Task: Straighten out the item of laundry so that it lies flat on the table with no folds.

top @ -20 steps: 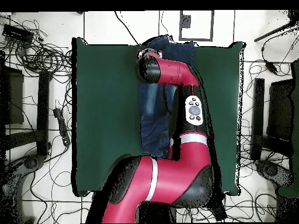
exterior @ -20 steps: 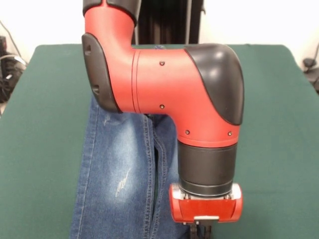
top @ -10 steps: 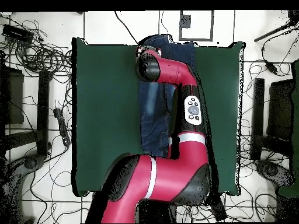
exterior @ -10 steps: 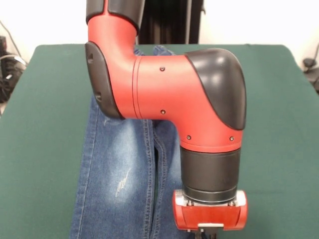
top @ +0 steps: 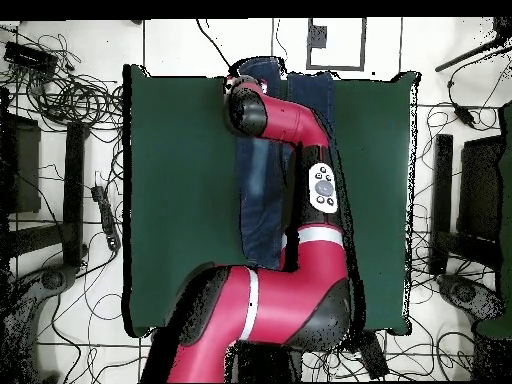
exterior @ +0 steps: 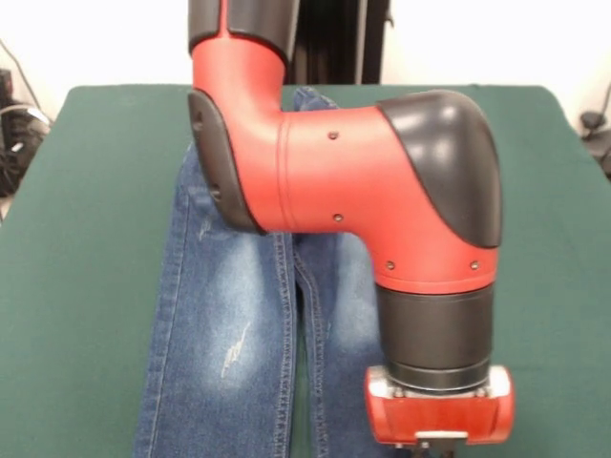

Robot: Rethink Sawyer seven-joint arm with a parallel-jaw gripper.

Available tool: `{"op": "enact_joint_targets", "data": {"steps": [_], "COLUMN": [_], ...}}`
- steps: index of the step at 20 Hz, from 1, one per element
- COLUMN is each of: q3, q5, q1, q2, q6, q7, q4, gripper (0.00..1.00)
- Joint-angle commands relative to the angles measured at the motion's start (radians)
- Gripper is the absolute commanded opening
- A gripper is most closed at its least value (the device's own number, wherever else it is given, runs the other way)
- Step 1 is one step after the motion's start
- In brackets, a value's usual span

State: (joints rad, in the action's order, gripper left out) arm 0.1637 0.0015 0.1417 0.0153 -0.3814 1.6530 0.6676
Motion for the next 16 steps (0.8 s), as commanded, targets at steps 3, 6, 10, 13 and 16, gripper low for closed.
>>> {"op": "enact_joint_targets", "data": {"steps": [3, 6, 10, 13, 16], "q3": [0.026, 0.014, 0.003, -0.013, 0.015], "q5": [0.108, 0.122, 0.130, 0.131, 0.101], "q1": [-0.091, -0.100, -0.103, -0.102, -0.087], "q2": [0.031, 0.037, 0.046, 0.054, 0.081], "q6": [0.016, 0.032, 0.065, 0.107, 0.169], "q7": [0.306, 0.297, 0.276, 0.282, 0.190], "q4": [0.022, 0.012, 0.003, 0.004, -0.070], "gripper": [0.00, 0.00, 0.00, 0.00, 0.00]}}
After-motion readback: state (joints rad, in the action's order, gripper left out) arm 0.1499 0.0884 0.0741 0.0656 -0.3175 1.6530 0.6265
